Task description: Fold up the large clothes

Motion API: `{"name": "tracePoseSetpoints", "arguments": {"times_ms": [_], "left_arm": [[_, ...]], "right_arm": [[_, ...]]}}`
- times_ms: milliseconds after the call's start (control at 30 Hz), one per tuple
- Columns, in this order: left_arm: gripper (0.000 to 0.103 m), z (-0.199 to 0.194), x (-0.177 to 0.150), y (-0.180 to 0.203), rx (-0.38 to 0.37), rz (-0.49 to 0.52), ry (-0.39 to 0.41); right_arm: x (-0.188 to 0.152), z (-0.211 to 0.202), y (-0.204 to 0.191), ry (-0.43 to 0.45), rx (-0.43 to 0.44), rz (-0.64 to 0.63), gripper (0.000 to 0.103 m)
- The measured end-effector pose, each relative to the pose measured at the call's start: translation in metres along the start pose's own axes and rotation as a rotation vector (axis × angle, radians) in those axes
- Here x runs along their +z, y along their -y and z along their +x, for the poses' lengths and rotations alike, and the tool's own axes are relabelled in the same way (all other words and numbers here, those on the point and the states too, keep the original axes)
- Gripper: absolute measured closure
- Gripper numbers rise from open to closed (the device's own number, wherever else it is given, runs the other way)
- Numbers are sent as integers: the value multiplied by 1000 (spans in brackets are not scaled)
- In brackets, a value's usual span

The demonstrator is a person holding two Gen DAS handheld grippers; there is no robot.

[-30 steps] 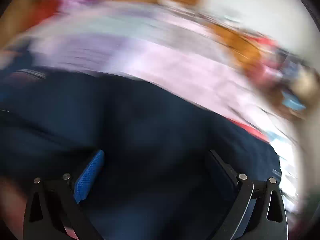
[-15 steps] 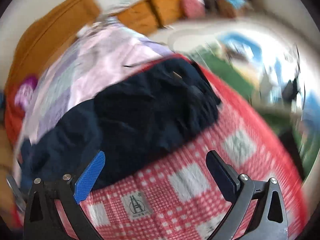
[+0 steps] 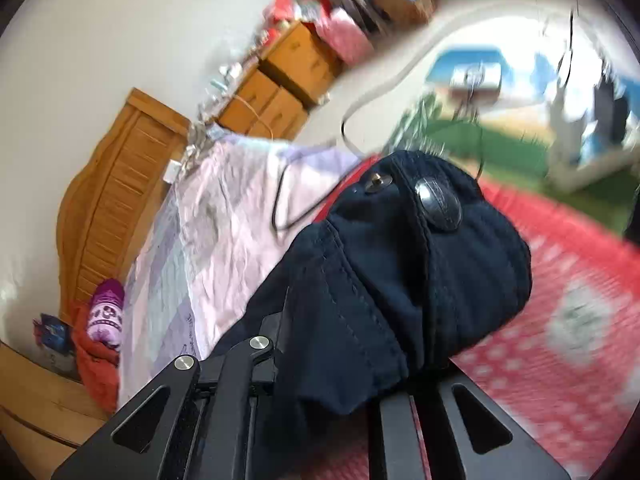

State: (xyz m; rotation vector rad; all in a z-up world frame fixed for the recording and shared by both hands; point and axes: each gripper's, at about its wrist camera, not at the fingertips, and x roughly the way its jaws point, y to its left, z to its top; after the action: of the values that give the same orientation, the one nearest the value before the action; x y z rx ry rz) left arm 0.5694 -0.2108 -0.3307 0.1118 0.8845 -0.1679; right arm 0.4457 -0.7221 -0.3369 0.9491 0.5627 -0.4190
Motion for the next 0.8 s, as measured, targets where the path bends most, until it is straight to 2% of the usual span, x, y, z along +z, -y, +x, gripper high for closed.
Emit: {"name": "tracePoseSetpoints", "arguments": {"times_ms": [67,133,167,267,300,367,433,500,567,600,667,700,733,767,800], "left_arm": [[0,-2,16,10,62,51,41],[0,26,37,16,87,43,-62],[0,34,44,17,91,34,-83],[0,60,61,29,164,90,-78],[0,67,63,30,173,97,-93],[0,77,65,32,178,107,-75],[0,82,70,31,172,111,-86],[0,81,73,25,146,73,-112],[0,69,77,15,109,-16,-145],[0,55,74,11,113,-48,-118],[0,23,66,7,194,-38,-2],[0,16,61,7,240,-13,38],[0,22,52,11,289,44,44],[0,47,45,14,307,89,-69],[0,59,45,13,299,81,-116]], "right_arm": [[-6,-22,11,2,-5,-12,91],[-18,-45,21,-1,-21,-48,91],[-27,-55,25,-1,-31,-60,91],[-59,-79,48,-18,-63,-26,91],[-66,-86,56,-22,-68,-9,91],[-83,-100,63,-13,-70,36,91],[-94,-119,60,27,-64,58,91],[-98,-138,45,73,-78,9,91],[-96,-151,28,101,-90,-61,91],[-91,-157,19,111,-88,-98,91],[-83,-165,2,124,-80,-183,91],[-80,-168,-8,132,-78,-228,91],[-77,-172,-23,147,-73,-279,91],[-76,-176,-34,158,-65,-312,91],[-76,-180,-46,166,-50,-340,91]]}}
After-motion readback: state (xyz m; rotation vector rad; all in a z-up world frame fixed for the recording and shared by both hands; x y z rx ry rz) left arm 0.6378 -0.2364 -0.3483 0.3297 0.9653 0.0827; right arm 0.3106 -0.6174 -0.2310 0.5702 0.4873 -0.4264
